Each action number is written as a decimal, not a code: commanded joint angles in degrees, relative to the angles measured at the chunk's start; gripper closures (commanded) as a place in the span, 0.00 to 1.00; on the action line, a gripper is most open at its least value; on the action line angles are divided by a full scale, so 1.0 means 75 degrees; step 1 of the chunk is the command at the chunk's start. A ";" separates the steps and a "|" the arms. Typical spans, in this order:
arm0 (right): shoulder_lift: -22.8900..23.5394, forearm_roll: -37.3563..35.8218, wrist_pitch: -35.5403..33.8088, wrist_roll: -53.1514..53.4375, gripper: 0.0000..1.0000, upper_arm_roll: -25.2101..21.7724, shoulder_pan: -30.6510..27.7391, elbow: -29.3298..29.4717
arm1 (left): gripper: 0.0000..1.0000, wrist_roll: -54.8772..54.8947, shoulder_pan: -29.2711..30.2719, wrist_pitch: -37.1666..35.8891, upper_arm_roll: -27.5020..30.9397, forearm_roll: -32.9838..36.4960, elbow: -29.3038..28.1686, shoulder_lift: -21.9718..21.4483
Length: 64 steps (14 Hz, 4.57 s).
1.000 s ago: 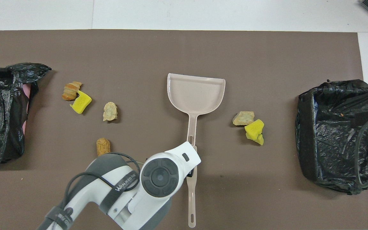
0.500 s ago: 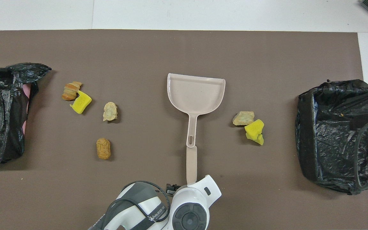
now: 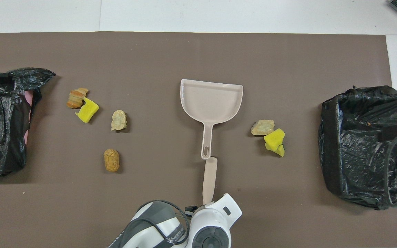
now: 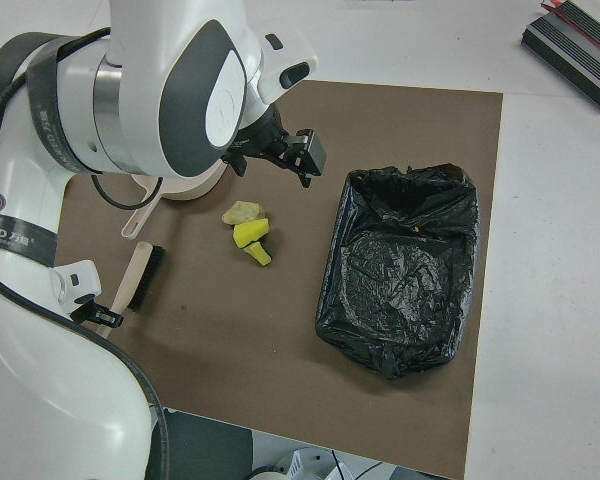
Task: Sweep and dump trash in bin
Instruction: 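Lift the brush with the left gripper while the right gripper grasps the dustpan, then sweep the pieces with the brush while the right gripper places the dustpan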
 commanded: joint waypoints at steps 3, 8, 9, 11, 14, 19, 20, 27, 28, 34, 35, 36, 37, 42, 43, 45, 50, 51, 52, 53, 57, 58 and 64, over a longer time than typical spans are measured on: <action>-0.0180 0.0076 0.0010 -0.0248 0.00 0.0013 -0.0081 -0.0193 | 1.00 -0.0219 0.0422 -0.1814 0.0191 -0.0003 0.0252 -0.0816; 0.0158 0.0287 0.0512 0.0265 0.00 0.0129 0.0316 -0.0251 | 1.00 0.0130 0.1755 -0.2918 0.0203 0.0009 0.0369 -0.1169; 0.0311 0.0310 0.0746 0.0662 0.00 0.0141 0.0503 -0.0251 | 1.00 0.0619 0.2095 -0.3070 0.0203 0.0009 0.0417 -0.1169; 0.0627 0.0299 0.1121 0.1553 0.00 0.0177 0.1077 -0.0228 | 1.00 0.1557 0.2856 -0.3118 0.0203 0.0032 0.0510 -0.1239; 0.1352 0.0345 0.1743 0.2153 0.00 0.0177 0.1686 -0.0123 | 1.00 0.3104 0.4052 -0.3293 0.0203 0.0079 0.1001 -0.1146; 0.2911 0.0685 0.3123 0.4274 0.00 0.0188 0.2894 0.0241 | 1.00 0.5399 0.5703 -0.3072 0.0203 0.0430 0.1622 -0.0596; 0.3146 0.0987 0.3487 0.4496 0.00 0.0223 0.3012 0.0241 | 1.00 0.6020 0.6137 -0.3037 0.0203 0.0454 0.1856 -0.0386; 0.4285 0.1318 0.4415 0.4535 0.00 0.0224 0.4044 -0.0226 | 1.00 0.8320 0.7767 -0.2255 0.0203 0.1320 0.3334 0.1220; 0.4239 0.1318 0.4404 0.4371 0.00 0.0224 0.4033 -0.0379 | 1.00 0.8532 0.7956 -0.1927 0.0203 0.1379 0.3393 0.1407; 0.4132 0.1318 0.4451 0.4076 0.53 0.0224 0.4173 -0.0791 | 1.00 0.9353 0.8204 -0.1031 0.0203 0.1450 0.3289 0.2019; 0.4133 0.1318 0.4440 0.4088 0.78 0.0224 0.4173 -0.0790 | 1.00 0.9447 0.8157 -0.1299 0.0203 0.1450 0.3207 0.1961; 0.4144 0.1342 0.4440 0.4170 1.00 0.0224 0.4173 -0.0779 | 1.00 0.9680 0.8099 -0.1673 0.0192 0.1450 0.3113 0.1856; 0.4156 0.1400 0.4463 0.4368 1.00 0.0224 0.4185 -0.0744 | 1.00 1.0193 0.8052 -0.2037 0.0191 0.1438 0.3008 0.1762; 0.4075 0.1669 0.4417 0.1250 1.00 0.0212 0.3893 -0.0661 | 1.00 1.0715 0.7607 -0.2943 0.0121 0.1380 0.2377 0.1282; 0.3830 0.1566 0.4347 0.0638 1.00 0.0212 0.3741 -0.0708 | 1.00 1.0644 0.7444 -0.2943 0.0121 0.1345 0.2107 0.1106; 0.3396 0.1332 0.4020 -0.0651 1.00 0.0188 0.3693 -0.0778 | 1.00 1.0235 0.7244 -0.2931 0.0121 0.1170 0.1754 0.0907; 0.2692 0.0183 0.3665 -0.3443 1.00 0.0212 0.3786 -0.1515 | 1.00 0.9438 0.6786 -0.2931 0.0121 0.0853 0.1378 0.0706; 0.2645 0.0101 0.3724 -0.4038 1.00 0.0212 0.3821 -0.1610 | 1.00 0.9321 0.6774 -0.2931 0.0110 0.0713 0.1378 0.0706; 0.2633 0.0111 0.3841 -0.5065 1.00 0.0212 0.3822 -0.1669 | 1.00 0.9169 0.6774 -0.2943 0.0109 0.0515 0.1378 0.0706; 0.2598 0.0100 0.3911 -0.5981 1.00 0.0212 0.3810 -0.1809 | 1.00 0.8889 0.6693 -0.2954 0.0109 0.0292 0.1355 0.0683; 0.2141 -0.0029 0.4486 -0.6436 1.00 0.0224 0.4346 -0.2816 | 1.00 0.7808 0.6457 -0.3270 0.0144 0.0044 0.1460 0.0287; 0.2164 -0.0052 0.4486 -0.6377 1.00 0.0212 0.4535 -0.2864 | 1.00 0.7784 0.6469 -0.3573 0.0156 0.0044 0.1448 0.0087; 0.2515 -0.0463 0.5012 -0.5815 1.00 0.0224 0.5064 -0.2935 | 1.00 0.7643 0.6727 -0.2572 0.0180 0.0032 0.0184 -0.0712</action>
